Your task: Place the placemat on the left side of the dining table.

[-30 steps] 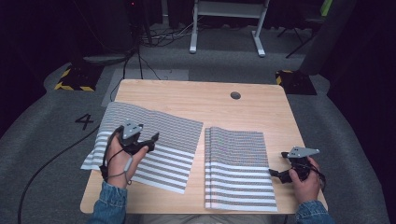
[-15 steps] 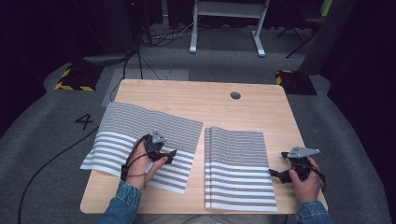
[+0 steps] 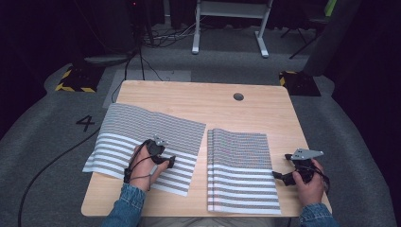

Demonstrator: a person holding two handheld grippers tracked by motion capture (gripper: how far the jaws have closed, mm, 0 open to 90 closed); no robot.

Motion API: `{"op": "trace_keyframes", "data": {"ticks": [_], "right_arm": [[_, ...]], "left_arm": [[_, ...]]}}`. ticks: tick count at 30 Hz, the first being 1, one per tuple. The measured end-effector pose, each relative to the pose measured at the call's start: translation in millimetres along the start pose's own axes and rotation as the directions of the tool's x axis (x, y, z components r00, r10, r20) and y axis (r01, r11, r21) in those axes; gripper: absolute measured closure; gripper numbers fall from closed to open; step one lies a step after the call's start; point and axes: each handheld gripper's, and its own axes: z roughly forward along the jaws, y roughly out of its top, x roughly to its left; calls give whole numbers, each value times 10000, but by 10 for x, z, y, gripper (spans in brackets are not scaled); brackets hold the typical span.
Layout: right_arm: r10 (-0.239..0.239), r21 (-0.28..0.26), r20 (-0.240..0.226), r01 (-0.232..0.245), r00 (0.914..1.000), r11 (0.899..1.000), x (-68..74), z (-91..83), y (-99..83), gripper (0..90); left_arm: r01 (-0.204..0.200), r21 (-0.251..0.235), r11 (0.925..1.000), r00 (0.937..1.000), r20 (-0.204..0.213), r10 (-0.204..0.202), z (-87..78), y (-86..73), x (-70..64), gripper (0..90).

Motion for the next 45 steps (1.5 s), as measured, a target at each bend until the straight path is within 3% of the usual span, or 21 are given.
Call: {"op": "trace_keyframes", "data": {"ticks": [7,8,13,16,17,18,21,22,27,28,29,32,35,36,37,38,40,42,43,44,45], "right_arm": [[3,10,6,-3,10000,10000,1,-1,0,2],[4,11,10,-4,10000,10000,1,-1,0,1],[7,12,23,-7,10000,10000,2,0,1,1],[5,13,22,-5,10000,10000,2,0,0,1],[5,13,22,-5,10000,10000,2,0,0,1],[6,13,21,-6,10000,10000,2,0,0,1],[7,13,22,-7,10000,10000,2,0,0,1],[8,12,21,-8,10000,10000,1,0,1,1],[3,14,20,-3,10000,10000,1,0,0,1],[5,14,22,-5,10000,10000,1,0,0,1],[6,14,21,-6,10000,10000,1,0,0,1],[4,13,21,-4,10000,10000,1,0,0,1],[3,15,24,-3,10000,10000,1,0,0,1],[1,14,23,-1,10000,10000,1,0,0,1],[1,14,23,-1,10000,10000,1,0,0,1],[3,13,23,-3,10000,10000,2,0,0,1],[5,14,23,-5,10000,10000,1,0,1,1],[2,14,22,-2,10000,10000,1,0,1,1],[2,14,22,-2,10000,10000,1,0,1,1],[4,15,21,-4,10000,10000,1,0,1,1],[4,15,21,-4,10000,10000,1,0,1,1]], "left_arm": [[44,110,9999,10000,82,-45,3,14,1,258],[-185,14,9998,9998,108,185,9,25,22,263],[-161,-238,9996,9998,147,164,10,11,55,323],[-219,-448,9988,9996,139,225,0,1,109,497],[-143,-556,9984,9998,154,152,0,-3,125,497],[-102,-657,9978,9999,-51,98,-10,-13,173,640],[-54,-802,9968,10000,-58,50,-10,-25,223,803],[103,-897,9959,9998,187,-87,-13,-38,267,822],[193,-1211,9925,9991,389,-147,-65,-31,305,858],[252,-1620,9865,9987,482,-176,-133,-12,310,861],[252,-1620,9865,9987,482,-176,-133,-12,310,862],[356,-2447,9689,9974,695,-190,-288,24,320,864],[103,-3036,9527,9918,1246,290,-450,56,316,865],[-227,-3336,9424,9862,1471,759,-542,77,291,865],[-227,-3336,9424,9862,1471,759,-542,77,291,865],[-456,-3514,9351,9768,1805,1155,-620,95,251,865],[-549,-3587,9318,9731,1899,1304,-658,100,232,864],[-805,-3671,9267,9571,2311,1746,-779,107,183,865],[-805,-3671,9267,9571,2311,1746,-779,107,183,864],[-925,-3784,9210,9477,2504,1980,-859,107,157,864],[-925,-3784,9210,9477,2504,1980,-859,107,157,865]]}}
